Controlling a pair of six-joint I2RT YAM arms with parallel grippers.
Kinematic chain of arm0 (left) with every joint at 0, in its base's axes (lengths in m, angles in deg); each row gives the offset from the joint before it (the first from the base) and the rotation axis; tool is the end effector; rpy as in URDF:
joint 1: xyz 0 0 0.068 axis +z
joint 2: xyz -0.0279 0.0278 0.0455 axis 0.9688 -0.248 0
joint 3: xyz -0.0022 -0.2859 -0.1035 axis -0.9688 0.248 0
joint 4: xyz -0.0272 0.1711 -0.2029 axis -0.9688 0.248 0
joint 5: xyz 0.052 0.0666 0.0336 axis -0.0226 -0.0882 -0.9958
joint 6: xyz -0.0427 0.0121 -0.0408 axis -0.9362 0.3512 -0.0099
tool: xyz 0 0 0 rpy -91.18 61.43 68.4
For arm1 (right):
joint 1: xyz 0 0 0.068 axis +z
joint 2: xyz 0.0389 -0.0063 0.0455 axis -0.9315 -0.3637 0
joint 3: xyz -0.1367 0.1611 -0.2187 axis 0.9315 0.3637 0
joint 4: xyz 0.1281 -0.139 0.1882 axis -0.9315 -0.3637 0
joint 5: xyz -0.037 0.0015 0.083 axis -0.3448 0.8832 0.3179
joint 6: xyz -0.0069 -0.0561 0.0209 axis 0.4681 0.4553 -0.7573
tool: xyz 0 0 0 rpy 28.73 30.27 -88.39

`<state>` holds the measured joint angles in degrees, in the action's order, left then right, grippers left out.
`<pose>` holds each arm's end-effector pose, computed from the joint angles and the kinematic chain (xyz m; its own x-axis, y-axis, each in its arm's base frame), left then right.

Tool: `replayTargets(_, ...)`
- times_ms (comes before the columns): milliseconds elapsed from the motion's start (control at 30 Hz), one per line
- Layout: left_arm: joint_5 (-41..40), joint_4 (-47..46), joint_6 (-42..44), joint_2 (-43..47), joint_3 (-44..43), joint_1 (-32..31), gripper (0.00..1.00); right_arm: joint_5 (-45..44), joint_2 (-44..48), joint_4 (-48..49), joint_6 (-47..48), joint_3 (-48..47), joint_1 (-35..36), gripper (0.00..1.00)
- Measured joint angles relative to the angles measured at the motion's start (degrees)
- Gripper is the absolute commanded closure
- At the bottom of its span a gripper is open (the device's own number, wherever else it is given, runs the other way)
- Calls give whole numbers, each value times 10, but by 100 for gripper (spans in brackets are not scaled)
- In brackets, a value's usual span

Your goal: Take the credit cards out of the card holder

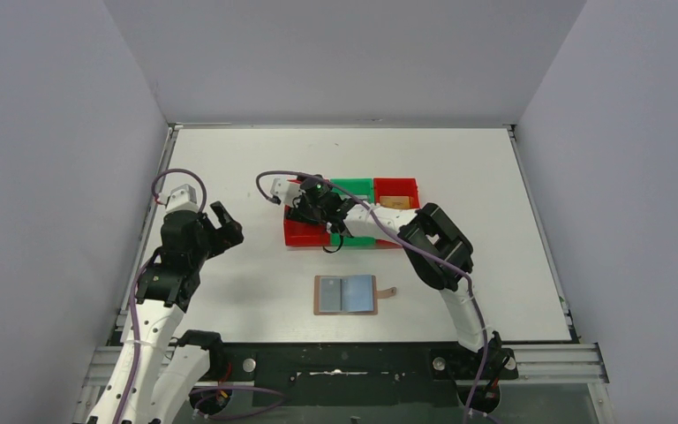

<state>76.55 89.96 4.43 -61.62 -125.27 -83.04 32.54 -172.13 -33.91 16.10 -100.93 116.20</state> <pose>0.1497 -0.0137 0.2990 -0.4627 -0.4299 -0.7753 -0.2353 0.9027 -0.3602 0.3546 0.3823 0.1858 0.1243 -0.7630 -0.6343 -0.7766 0.3231 -0.5408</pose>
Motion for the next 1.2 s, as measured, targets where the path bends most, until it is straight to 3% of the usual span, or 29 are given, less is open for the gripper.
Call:
replayTargets(200,0,0,0,0,0,0,16,2,11,12,-50,3,-2,30)
replayTargets(367,0,0,0,-1,0,0,16,0,84,34,-137,54,-2,25)
replayTargets(533,2,0,0,-1,0,0,16,-24,200,33,-275,112,-2,23)
replayTargets(800,11,0,0,-3,3,0,16,-64,375,-7,-572,269,11,23)
replayTargets(1000,16,0,0,-7,3,0,16,-138,385,-86,-764,363,106,26)
replayTargets(1200,16,0,1,-8,3,0,16,-234,354,-171,-925,360,224,32)
